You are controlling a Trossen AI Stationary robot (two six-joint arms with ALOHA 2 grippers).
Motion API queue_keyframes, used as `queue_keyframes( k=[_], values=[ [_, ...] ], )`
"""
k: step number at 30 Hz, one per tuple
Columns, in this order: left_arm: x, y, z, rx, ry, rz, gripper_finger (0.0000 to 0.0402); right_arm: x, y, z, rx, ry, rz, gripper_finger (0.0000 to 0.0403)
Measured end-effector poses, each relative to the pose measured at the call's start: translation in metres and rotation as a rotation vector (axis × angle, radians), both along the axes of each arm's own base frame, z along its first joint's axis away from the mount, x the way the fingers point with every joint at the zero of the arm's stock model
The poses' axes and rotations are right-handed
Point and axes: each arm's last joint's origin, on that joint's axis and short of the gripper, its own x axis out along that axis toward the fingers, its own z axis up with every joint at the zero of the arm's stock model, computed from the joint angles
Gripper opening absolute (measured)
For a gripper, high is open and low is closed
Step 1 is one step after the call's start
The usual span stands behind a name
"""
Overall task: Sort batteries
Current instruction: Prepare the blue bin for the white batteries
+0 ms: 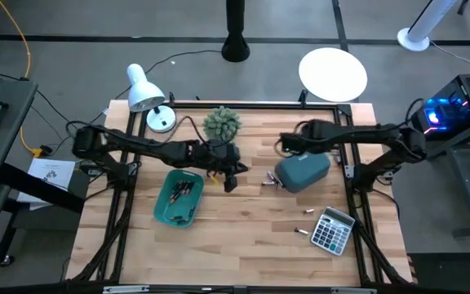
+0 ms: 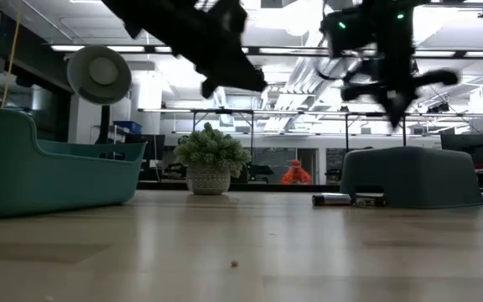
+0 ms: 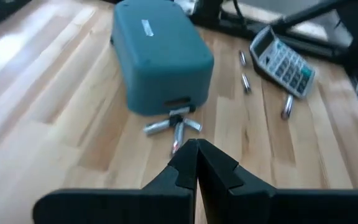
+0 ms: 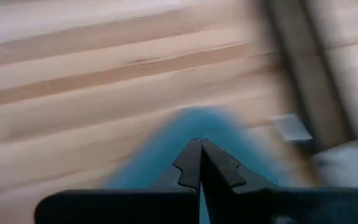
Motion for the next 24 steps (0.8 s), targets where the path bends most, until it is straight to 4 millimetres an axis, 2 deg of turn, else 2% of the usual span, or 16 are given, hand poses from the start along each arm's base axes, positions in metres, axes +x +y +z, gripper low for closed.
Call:
queue_keyframes(
  k=[4, 7, 12, 18, 22, 24],
  values=[
    [0.023, -0.008, -0.030, -0.067, -0.051, 0.014, 0.0000, -0.027, -0.009, 0.011, -0.053, 0.169, -0.095, 0.0000],
    [0.037, -0.017, -0.052, -0.099, -0.046, 0.008, 0.0000, -0.035, -0.019, 0.014, -0.112, 0.225, -0.134, 0.0000],
    [0.060, -0.029, -0.077, -0.117, 0.024, -0.012, 0.0000, -0.044, -0.034, -0.005, -0.029, 0.290, -0.095, 0.0000],
    [0.086, -0.032, -0.076, -0.181, -0.016, -0.009, 0.0000, -0.058, -0.034, -0.043, 0.152, 0.326, -0.050, 0.0000],
    [0.094, -0.030, -0.072, -0.168, -0.035, -0.021, 0.0000, -0.062, -0.026, -0.069, 0.260, 0.273, -0.003, 0.0000],
    [0.095, -0.028, -0.070, -0.155, -0.037, -0.035, 0.0000, -0.063, -0.021, -0.076, 0.282, 0.241, 0.016, 0.0000]
  ],
)
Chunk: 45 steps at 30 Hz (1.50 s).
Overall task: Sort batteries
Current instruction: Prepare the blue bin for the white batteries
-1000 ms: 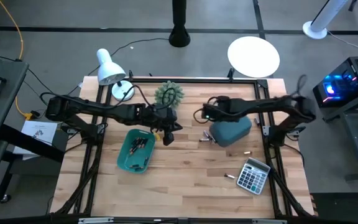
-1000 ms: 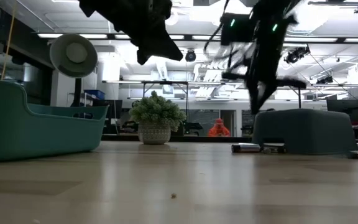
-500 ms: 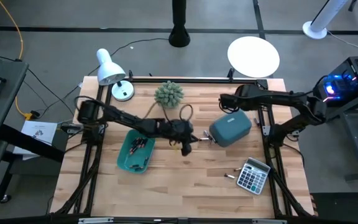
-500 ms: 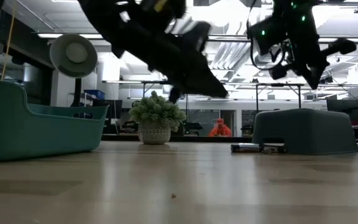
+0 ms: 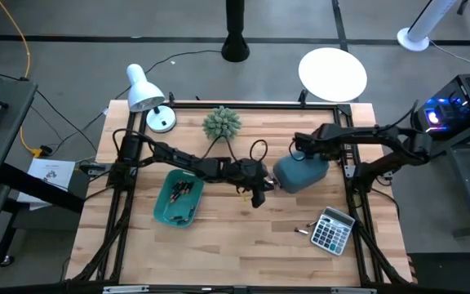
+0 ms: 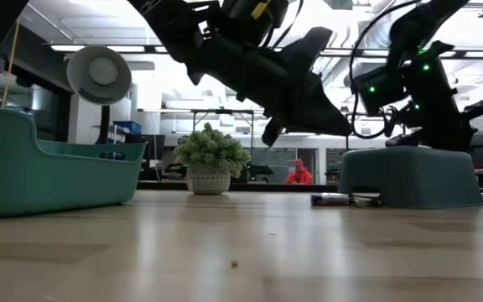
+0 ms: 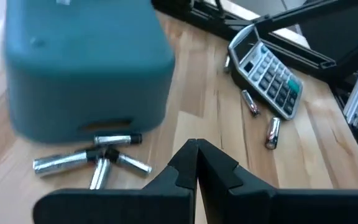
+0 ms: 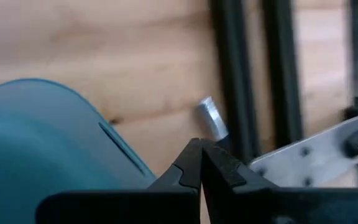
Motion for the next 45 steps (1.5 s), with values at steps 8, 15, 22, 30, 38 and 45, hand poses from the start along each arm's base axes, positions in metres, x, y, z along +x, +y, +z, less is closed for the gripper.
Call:
queue_keyframes(
  k=[8, 15, 22, 30, 38, 45],
  values=[
    [-0.022, 0.020, -0.009, 0.132, 0.297, 0.098, 0.0000, 0.021, 0.023, 0.009, 0.003, -0.171, 0.114, 0.0000],
    [-0.030, 0.022, -0.009, 0.196, 0.383, 0.028, 0.0000, 0.024, 0.036, 0.015, -0.009, -0.206, 0.150, 0.0000],
    [-0.029, 0.002, -0.004, 0.161, 0.338, -0.079, 0.0000, 0.025, 0.043, 0.015, 0.004, -0.204, 0.185, 0.0000],
    [-0.031, -0.006, -0.010, 0.192, 0.310, -0.078, 0.0000, 0.029, 0.048, 0.015, 0.036, -0.235, 0.218, 0.0000],
    [-0.038, 0.005, -0.026, 0.119, 0.261, 0.021, 0.0000, 0.032, 0.054, 0.014, 0.050, -0.268, 0.235, 0.0000],
    [-0.046, 0.005, -0.036, 0.120, 0.272, 0.035, 0.0000, 0.043, 0.056, 0.014, 0.048, -0.376, 0.253, 0.0000]
  ],
)
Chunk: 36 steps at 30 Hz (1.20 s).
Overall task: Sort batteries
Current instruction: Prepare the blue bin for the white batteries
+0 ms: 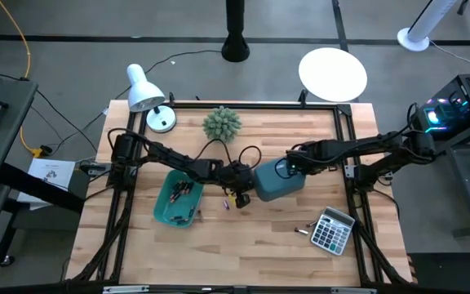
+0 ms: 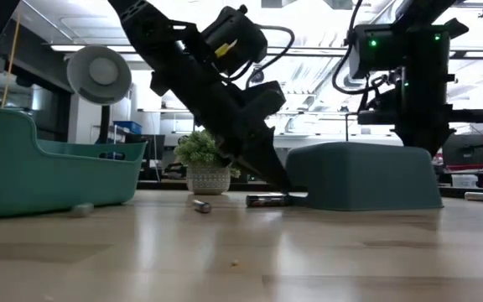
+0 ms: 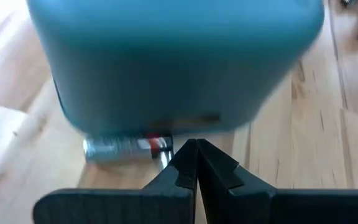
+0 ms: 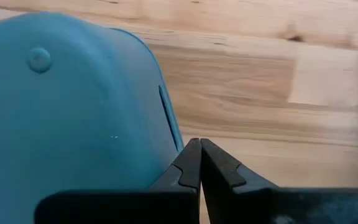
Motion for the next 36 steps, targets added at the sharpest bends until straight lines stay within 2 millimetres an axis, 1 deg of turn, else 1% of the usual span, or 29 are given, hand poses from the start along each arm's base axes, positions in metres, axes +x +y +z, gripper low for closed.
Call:
queue_keyframes(
  k=[4, 10, 15, 21, 26, 29, 33, 36],
  values=[
    [0.002, 0.000, 0.002, 0.002, -0.024, 0.003, 0.0000, 0.004, 0.000, 0.000, 0.001, -0.040, 0.001, 0.0000],
    [0.002, 0.001, 0.002, 0.022, -0.025, 0.024, 0.0000, 0.006, 0.001, 0.001, 0.014, -0.056, 0.007, 0.0000],
    [0.001, 0.003, 0.001, 0.026, -0.013, 0.031, 0.0000, 0.014, 0.005, 0.015, -0.012, -0.089, 0.040, 0.0000],
    [0.000, 0.012, 0.000, 0.028, -0.001, 0.054, 0.0000, 0.025, 0.013, 0.046, -0.047, -0.118, 0.088, 0.0000],
    [0.001, 0.023, 0.000, 0.076, -0.010, 0.062, 0.0000, 0.029, 0.023, 0.084, -0.087, -0.127, 0.145, 0.0000],
    [0.003, 0.034, 0.003, 0.090, -0.048, 0.095, 0.0000, 0.031, 0.028, 0.106, -0.133, -0.144, 0.163, 0.0000],
    [0.006, 0.047, 0.006, 0.089, -0.100, 0.130, 0.0000, 0.034, 0.030, 0.131, -0.213, -0.214, 0.163, 0.0000],
    [0.007, 0.055, 0.008, 0.089, -0.127, 0.147, 0.0000, 0.037, 0.029, 0.144, -0.252, -0.273, 0.152, 0.0000]
  ],
)
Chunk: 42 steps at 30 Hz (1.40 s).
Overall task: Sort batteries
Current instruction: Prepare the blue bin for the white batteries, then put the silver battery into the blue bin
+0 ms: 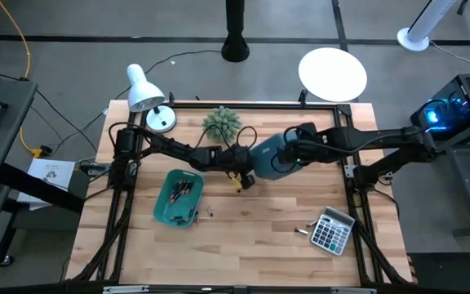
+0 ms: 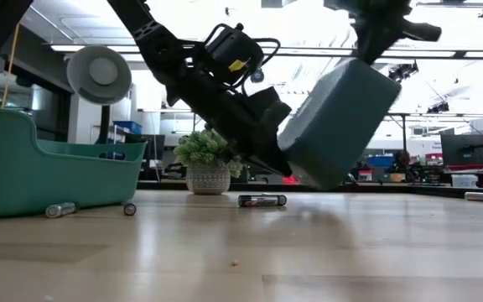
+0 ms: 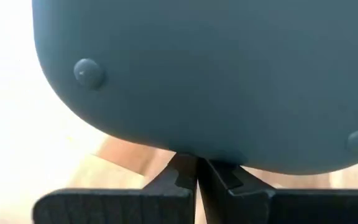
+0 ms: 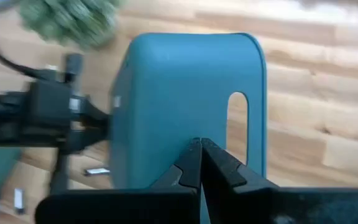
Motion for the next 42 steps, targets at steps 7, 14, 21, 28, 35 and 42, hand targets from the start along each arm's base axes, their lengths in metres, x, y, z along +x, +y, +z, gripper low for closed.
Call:
queue_keyframes(
  k=[7, 14, 21, 28, 35, 42],
  values=[
    [0.000, 0.008, -0.002, 0.089, 0.116, -0.065, 0.0000, 0.017, -0.001, 0.012, -0.040, -0.150, 0.075, 0.0000],
    [-0.016, 0.021, -0.003, 0.206, 0.422, -0.034, 0.0000, 0.032, -0.004, 0.009, -0.061, -0.190, 0.115, 0.0000],
    [-0.020, 0.028, -0.001, 0.141, 0.455, 0.005, 0.0000, 0.055, -0.006, -0.003, -0.061, -0.203, 0.170, 0.0000],
    [-0.032, 0.031, 0.016, 0.179, 0.520, 0.011, 0.0000, 0.033, -0.008, 0.006, -0.094, -0.143, 0.149, 0.0000],
    [-0.064, 0.042, 0.050, 0.211, 0.552, 0.135, 0.0000, 0.005, -0.010, 0.012, -0.110, -0.043, 0.093, 0.0000],
    [-0.105, 0.008, 0.097, 0.060, 0.266, 0.030, 0.0000, 0.011, -0.006, 0.011, -0.077, -0.025, 0.262, 0.0000]
  ],
)
